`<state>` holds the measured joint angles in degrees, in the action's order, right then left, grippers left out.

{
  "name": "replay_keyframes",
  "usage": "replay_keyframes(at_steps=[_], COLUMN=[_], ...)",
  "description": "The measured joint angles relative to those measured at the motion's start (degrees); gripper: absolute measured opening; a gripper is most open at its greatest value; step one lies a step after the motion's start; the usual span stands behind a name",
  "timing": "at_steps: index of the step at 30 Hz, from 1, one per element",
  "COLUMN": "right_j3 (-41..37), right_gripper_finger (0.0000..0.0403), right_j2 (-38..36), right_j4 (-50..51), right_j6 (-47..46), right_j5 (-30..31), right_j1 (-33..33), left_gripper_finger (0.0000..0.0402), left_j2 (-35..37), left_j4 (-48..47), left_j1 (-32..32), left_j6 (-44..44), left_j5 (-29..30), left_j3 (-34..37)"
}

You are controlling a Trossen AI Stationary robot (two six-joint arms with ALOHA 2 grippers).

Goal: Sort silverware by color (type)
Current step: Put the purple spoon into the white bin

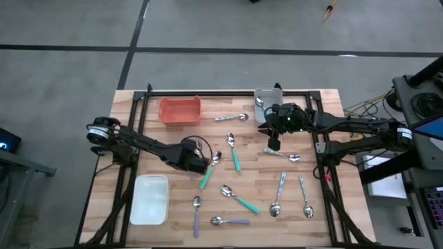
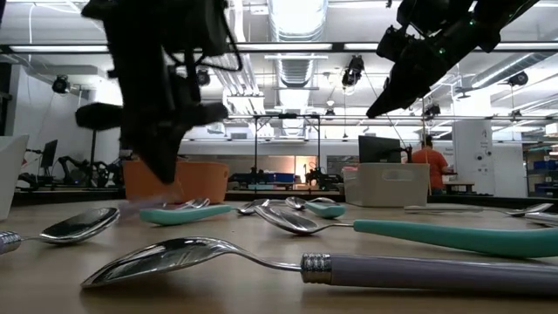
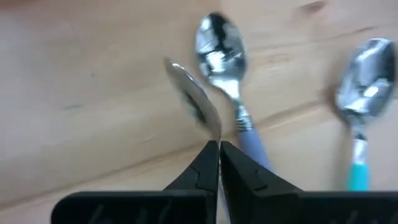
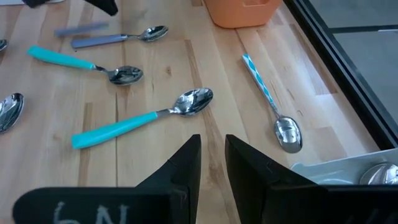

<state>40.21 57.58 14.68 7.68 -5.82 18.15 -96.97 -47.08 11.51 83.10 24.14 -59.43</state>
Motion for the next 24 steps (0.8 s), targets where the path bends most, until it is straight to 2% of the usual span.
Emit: replay_keyframes(at_steps=[11, 16, 20, 24], right_j3=[0.00, 0.00, 0.00, 0.00], right_gripper_finger=[0.0063, 0.0063, 0.0063, 0.0063], right_j2=[0.00, 0.00, 0.00, 0.00], right_j4=[0.00, -0.01, -0.01, 0.02], right_j6=[-0.10, -0.12, -0.13, -0.15], right_j5=[-0.02, -0.02, -0.03, -0.04], right_j1=[0.00, 0.00, 0.00, 0.00], left_gripper_finger=[0.0001, 0.0000, 0.0000, 0.0000], left_j2=[0.75, 0.64, -0.50, -1.38], left_j4=[-18.58, -13.16, -4.77, -0.34], left_j1=[2.28, 5.37, 7.23, 7.20], left_j6=[-3.32, -3.30, -0.98, 4.34], left_j5=[1.09, 0.27, -0.62, -1.49], left_j3=[-15.28, -14.84, -10.17, -5.35])
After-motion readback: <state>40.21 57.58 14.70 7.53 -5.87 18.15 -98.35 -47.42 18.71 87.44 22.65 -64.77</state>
